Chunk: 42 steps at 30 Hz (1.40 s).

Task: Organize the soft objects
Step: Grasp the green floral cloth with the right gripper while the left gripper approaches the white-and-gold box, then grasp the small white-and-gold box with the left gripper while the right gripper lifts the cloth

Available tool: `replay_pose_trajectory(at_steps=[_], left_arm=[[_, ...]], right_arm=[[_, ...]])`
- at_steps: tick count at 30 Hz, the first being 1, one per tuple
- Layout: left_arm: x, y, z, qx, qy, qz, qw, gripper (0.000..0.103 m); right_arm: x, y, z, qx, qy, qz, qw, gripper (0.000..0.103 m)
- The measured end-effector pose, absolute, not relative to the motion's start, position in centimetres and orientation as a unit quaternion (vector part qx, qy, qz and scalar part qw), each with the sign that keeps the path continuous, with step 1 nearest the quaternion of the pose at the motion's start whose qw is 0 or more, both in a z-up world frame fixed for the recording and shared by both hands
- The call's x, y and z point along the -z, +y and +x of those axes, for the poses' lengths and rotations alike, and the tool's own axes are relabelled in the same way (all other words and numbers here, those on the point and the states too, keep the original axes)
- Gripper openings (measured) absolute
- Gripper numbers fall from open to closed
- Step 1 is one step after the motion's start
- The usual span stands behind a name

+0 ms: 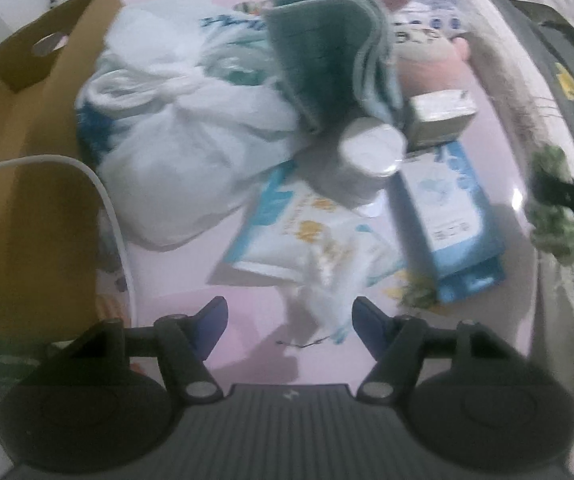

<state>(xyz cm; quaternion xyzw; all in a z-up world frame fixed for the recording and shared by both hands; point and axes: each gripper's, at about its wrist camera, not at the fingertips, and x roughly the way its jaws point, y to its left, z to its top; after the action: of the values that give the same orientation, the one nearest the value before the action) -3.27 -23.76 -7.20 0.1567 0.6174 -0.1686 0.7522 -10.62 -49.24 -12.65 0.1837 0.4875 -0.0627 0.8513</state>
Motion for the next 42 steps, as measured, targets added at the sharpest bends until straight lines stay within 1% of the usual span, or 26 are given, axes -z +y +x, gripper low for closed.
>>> replay_pose_trajectory(at_steps=[7, 10, 14, 20, 23, 25, 27, 31, 42], left_arm=[[7.4, -26.8, -3.2, 0.197, 0.61, 0.16, 0.751, 0.063], [6.9, -28.1, -2.3, 0.198, 0.592, 0.167, 0.763, 0.062], [5.9, -30.6, -1.3, 0.213, 0.541, 0.207, 0.787, 0.058], [4.4, -35.3, -1.4, 0.278, 0.445, 0.31, 0.793, 0.058], [4.4, -37.2, -1.7, 0.308, 0.415, 0.351, 0.781, 0.058], [4.6, -38.3, -1.8, 0.324, 0.407, 0.376, 0.767, 0.056], [5.3, -39.5, -1.7, 0.333, 0.404, 0.4, 0.752, 0.049], [5.4, -40.4, -1.9, 0.347, 0.401, 0.423, 0.734, 0.045], [1.5, -40.0, -3.1, 0.358, 0.383, 0.437, 0.731, 0.045]], right_arm=[[12.8, -50.5, -8.0, 0.057, 0.457, 0.202, 0.864, 0.032], [13.2, -50.5, -7.2, 0.055, 0.455, 0.205, 0.865, 0.032], [13.9, -50.8, -6.3, 0.057, 0.461, 0.208, 0.861, 0.032], [14.7, -52.5, -6.1, 0.064, 0.47, 0.227, 0.851, 0.032], [15.0, -53.2, -6.2, 0.064, 0.475, 0.232, 0.847, 0.033], [15.2, -53.6, -6.2, 0.064, 0.476, 0.236, 0.845, 0.033], [15.4, -54.1, -6.3, 0.064, 0.475, 0.242, 0.844, 0.033], [15.7, -55.1, -6.4, 0.069, 0.471, 0.259, 0.84, 0.033], [16.3, -55.7, -7.0, 0.067, 0.464, 0.281, 0.837, 0.033]])
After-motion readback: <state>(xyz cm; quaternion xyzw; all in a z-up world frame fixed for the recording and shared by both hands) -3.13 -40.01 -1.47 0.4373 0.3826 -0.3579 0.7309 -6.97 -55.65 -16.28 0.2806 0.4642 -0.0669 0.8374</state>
